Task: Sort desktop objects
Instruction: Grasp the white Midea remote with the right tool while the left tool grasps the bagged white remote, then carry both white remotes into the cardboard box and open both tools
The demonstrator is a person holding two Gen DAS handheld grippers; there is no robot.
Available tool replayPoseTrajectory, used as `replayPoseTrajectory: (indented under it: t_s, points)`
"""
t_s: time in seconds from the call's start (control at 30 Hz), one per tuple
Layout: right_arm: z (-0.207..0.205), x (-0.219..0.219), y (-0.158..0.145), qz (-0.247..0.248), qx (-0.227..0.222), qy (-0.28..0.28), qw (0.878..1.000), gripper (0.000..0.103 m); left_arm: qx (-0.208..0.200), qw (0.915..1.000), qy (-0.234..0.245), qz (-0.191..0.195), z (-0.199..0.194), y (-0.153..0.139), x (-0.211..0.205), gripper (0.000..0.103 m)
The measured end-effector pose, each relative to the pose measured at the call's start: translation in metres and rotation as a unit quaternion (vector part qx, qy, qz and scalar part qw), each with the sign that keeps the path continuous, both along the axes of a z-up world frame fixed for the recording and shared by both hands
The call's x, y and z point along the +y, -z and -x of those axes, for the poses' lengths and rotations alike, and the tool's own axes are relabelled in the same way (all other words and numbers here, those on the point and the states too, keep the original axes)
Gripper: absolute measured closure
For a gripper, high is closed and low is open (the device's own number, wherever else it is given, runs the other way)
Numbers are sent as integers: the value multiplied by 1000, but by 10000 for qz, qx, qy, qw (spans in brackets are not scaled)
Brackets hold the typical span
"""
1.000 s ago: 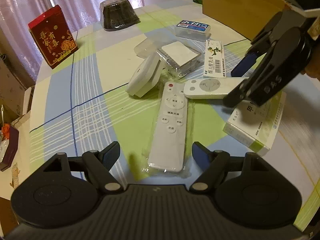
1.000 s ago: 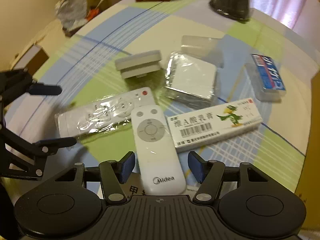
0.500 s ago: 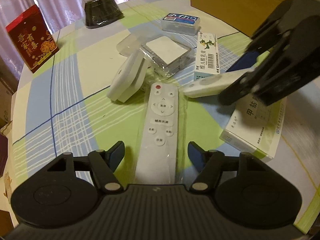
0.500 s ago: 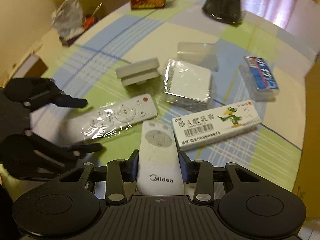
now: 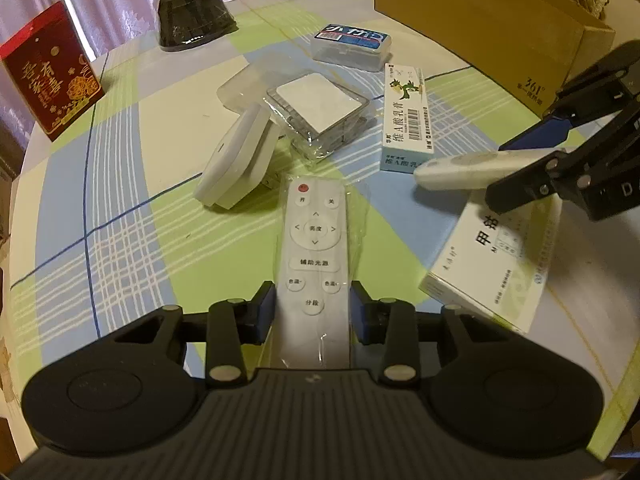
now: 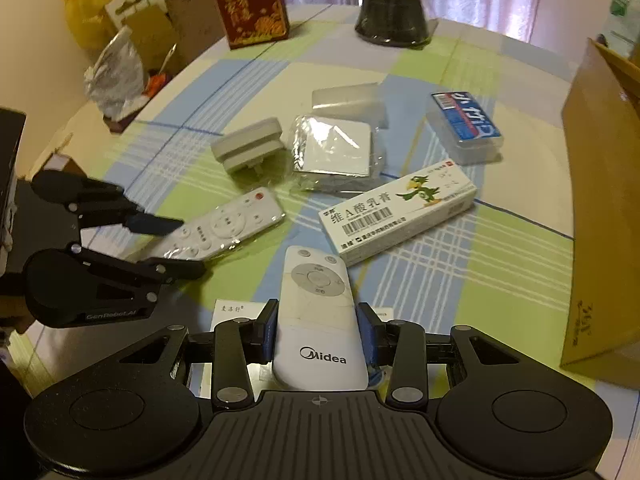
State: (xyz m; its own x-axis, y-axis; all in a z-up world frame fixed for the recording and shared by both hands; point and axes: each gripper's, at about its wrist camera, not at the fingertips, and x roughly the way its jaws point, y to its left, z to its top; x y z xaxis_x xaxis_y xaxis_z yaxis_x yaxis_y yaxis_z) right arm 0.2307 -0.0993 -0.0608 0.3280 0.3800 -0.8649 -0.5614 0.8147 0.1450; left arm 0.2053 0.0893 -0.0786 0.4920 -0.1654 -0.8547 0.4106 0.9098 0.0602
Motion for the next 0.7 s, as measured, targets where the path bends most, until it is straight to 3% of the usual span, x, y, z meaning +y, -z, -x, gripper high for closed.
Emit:
replayPoseTrajectory:
  t_s: [0.3,0.7]
  points:
    - [14,-23,-21,-143,-163,244,9995,64,-92,9994,-242,236,19,-28,1,70]
    - [34,-58,-55,-202,-436,544,9974,64,-325,9990,-68,297,32,-71,-28,70]
